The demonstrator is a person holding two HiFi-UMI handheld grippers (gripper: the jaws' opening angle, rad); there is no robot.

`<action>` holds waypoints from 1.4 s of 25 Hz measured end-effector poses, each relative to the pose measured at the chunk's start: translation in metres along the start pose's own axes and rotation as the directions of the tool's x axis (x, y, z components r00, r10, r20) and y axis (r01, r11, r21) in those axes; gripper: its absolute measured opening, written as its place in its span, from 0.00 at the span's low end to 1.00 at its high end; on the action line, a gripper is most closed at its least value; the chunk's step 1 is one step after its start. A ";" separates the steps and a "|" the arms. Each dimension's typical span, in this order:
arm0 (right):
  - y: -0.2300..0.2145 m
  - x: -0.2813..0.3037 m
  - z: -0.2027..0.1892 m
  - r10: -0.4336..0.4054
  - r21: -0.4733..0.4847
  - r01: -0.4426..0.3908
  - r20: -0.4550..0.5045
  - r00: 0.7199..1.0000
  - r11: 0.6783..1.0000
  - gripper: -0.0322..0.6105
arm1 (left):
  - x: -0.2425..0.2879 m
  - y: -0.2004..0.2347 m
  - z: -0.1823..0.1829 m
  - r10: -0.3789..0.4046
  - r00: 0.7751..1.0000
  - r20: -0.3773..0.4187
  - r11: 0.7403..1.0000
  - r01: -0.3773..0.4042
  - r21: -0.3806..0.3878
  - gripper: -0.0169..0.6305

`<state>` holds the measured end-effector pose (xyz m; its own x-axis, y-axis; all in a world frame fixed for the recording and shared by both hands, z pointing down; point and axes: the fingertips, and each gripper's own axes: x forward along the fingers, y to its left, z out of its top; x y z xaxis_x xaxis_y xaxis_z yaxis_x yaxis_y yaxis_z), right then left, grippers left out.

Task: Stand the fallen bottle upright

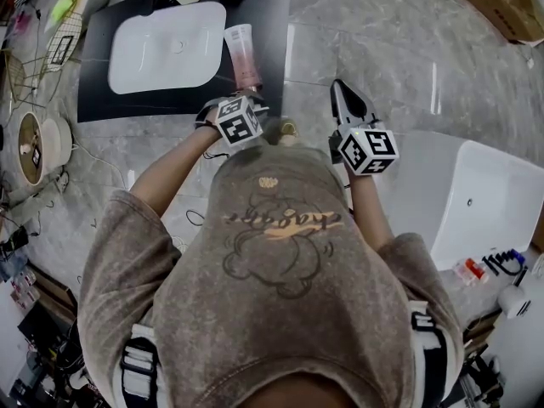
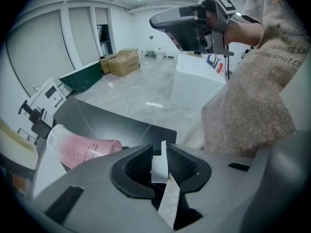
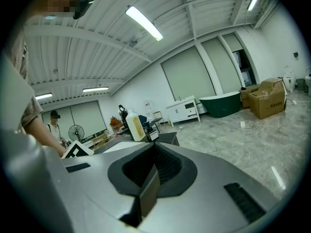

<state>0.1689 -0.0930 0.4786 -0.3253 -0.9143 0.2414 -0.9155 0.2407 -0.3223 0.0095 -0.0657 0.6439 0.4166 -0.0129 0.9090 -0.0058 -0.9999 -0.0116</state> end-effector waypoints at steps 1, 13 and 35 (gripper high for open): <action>0.000 0.000 0.000 -0.001 0.000 0.001 0.000 1.000 1.000 0.05 | -0.001 0.000 -0.001 -0.004 1.000 0.000 1.000 0.004 -0.001 0.17; 0.006 0.009 0.003 -0.002 0.001 0.002 0.005 1.000 1.000 0.05 | -0.021 0.004 0.017 -0.057 0.994 0.089 0.996 0.063 -0.064 0.17; 0.005 0.036 0.022 0.007 -0.032 -0.006 0.009 1.000 0.999 0.05 | -0.088 0.030 0.094 -0.058 0.909 0.413 0.939 0.190 -0.287 0.17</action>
<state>0.1573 -0.1319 0.4657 -0.3291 -0.9157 0.2306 -0.9205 0.2565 -0.2948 0.0580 -0.0941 0.5247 0.7542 0.0464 0.6550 -0.1866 -0.9412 0.2815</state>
